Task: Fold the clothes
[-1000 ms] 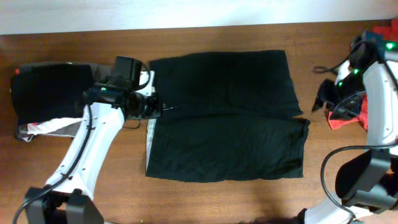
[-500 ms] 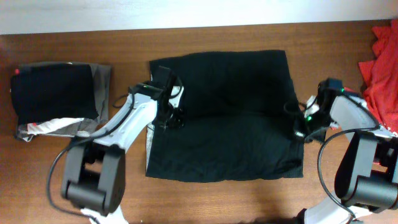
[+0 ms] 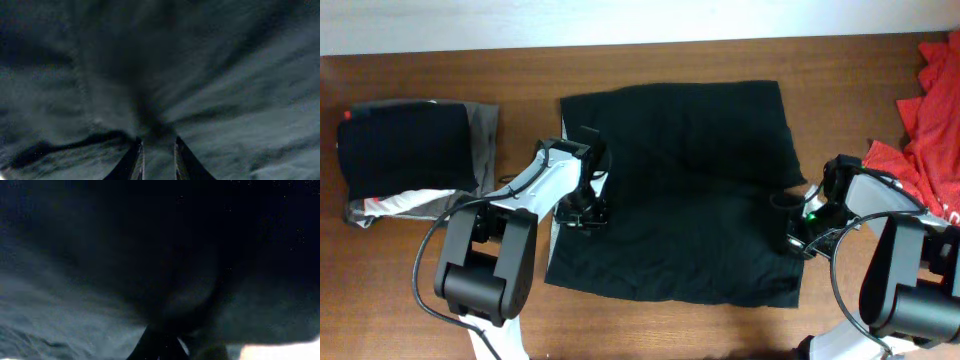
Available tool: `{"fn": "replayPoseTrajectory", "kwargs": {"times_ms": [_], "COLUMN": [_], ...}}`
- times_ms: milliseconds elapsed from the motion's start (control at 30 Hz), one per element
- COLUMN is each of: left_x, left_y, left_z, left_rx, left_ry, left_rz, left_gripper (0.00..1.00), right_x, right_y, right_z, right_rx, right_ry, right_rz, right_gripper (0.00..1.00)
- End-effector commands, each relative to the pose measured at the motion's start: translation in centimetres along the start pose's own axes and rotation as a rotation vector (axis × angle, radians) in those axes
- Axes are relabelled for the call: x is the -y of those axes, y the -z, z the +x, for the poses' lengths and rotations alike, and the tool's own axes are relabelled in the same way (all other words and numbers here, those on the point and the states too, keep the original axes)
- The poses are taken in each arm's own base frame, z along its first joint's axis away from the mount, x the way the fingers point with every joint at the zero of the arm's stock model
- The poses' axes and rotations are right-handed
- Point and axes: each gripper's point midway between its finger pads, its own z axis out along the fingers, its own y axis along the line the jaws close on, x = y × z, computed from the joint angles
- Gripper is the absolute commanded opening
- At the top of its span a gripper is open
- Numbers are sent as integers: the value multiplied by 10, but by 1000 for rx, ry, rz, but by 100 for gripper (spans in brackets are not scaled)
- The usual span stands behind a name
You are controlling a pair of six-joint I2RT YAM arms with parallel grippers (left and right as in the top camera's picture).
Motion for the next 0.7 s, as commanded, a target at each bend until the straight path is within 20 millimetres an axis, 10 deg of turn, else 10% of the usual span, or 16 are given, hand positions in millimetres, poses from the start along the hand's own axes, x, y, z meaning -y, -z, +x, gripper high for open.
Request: {"fn": "replayPoseTrajectory", "kwargs": {"times_ms": [0,367,667], "left_x": [-21,-45,-26], "left_y": [-9,8,61], "left_z": [4,12,-2], "left_rx": [-31,-37,167], "left_ry": [26,81,56], "left_rz": [-69,-104,-24], "left_gripper": [21,16,13], "right_x": [-3,-36,-14], "right_y": [16,95,65], "right_z": [-12,-27,-38], "right_rx": [27,75,115], "right_ry": [25,131,62], "right_rz": [21,-28,58], "right_gripper": [4,4,4]}}
